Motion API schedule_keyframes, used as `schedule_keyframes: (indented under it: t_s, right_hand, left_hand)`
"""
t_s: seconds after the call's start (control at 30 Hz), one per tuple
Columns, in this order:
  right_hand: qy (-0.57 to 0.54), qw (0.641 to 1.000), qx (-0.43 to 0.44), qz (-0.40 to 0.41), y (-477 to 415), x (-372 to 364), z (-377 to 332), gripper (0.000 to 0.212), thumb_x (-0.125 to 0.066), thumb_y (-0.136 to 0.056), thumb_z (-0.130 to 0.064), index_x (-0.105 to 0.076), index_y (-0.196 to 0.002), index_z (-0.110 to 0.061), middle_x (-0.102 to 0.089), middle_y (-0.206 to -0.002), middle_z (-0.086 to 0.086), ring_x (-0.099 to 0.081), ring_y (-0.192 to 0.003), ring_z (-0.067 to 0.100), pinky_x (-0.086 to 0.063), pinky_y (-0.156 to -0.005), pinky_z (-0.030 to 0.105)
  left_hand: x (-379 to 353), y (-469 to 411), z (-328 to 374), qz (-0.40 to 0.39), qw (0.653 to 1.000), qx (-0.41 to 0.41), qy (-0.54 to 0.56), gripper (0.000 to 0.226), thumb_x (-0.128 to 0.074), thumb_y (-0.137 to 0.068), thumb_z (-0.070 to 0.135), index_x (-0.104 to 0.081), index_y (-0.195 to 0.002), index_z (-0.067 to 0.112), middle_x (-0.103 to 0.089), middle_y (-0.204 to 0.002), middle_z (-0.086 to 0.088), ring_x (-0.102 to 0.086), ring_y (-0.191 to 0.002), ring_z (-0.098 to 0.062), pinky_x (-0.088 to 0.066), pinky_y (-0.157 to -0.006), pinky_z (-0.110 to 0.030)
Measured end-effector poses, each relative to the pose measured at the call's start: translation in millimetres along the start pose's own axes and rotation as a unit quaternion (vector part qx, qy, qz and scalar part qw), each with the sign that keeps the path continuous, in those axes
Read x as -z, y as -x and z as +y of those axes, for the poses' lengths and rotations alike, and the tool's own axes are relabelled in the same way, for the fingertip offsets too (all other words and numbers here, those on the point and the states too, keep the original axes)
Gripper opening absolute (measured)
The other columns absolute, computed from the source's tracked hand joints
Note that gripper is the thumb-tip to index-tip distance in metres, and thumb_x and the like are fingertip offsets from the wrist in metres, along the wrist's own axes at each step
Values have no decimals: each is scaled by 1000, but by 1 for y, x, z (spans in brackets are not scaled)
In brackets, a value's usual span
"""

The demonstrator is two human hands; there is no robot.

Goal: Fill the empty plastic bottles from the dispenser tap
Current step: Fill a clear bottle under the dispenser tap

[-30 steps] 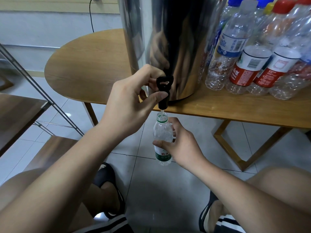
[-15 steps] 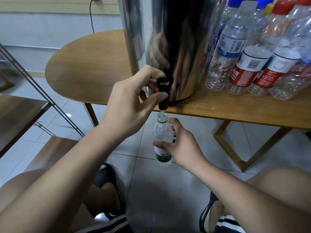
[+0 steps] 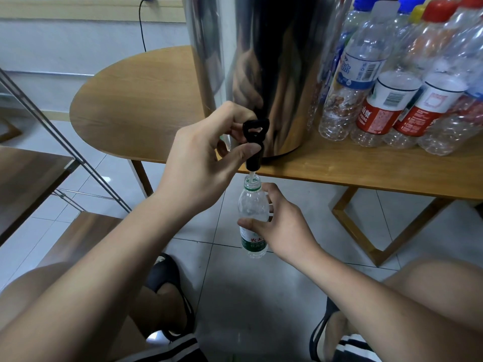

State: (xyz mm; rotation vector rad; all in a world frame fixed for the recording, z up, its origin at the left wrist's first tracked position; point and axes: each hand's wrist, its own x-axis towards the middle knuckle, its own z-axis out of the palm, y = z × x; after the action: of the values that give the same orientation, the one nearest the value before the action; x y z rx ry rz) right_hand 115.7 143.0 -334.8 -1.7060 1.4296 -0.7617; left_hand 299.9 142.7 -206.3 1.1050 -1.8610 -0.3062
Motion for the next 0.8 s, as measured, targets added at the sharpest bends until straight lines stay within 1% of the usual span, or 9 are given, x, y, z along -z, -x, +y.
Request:
schedule_keyframes:
  t_s: [0.13,0.43,0.6,0.8]
  right_hand:
    - [1,1000,1,-3,1,1,-1,69,-92,-83,-41,-49,-137,-44,-67,-127,-19,-65,-117,11,-56,-97,31]
    - [8,1000,2,0,1,0,-1,70,-93,-83,-41,-49,-138,-44,-68,-129,-18,-65,-117,11,-57,-100,36]
    - [0,1000,2,1,1,-1,0,70,-93,-82,-43,-49,-136,-47,-68,-128,-19,-65,-117,12,-58,-101,40]
    - [4,1000,2,3,1,-1,-1,69,-93,-81,-43,-50,-135,-46,-69,-125,-19,-65,-116,10,-58,-99,38]
  left_hand:
    - [0,0,0,1,1000,-2,1,20,-80,-98,13,-68,-114,15,-70,-102,6,-71,-100,-17,-56,-76,-40]
    - [0,0,-1,1,1000,1,1,20,-80,-98,14,-67,-114,14,-72,-101,3,-72,-99,-18,-56,-77,-43]
    - [-1,0,-1,3,1000,4,3,21,-80,-98,14,-67,-114,15,-71,-101,4,-71,-97,-18,-56,-77,-41]
    - [-1,0,-1,2,1000,6,5,20,-81,-98,13,-68,-114,14,-71,-101,5,-71,-96,-19,-56,-75,-42]
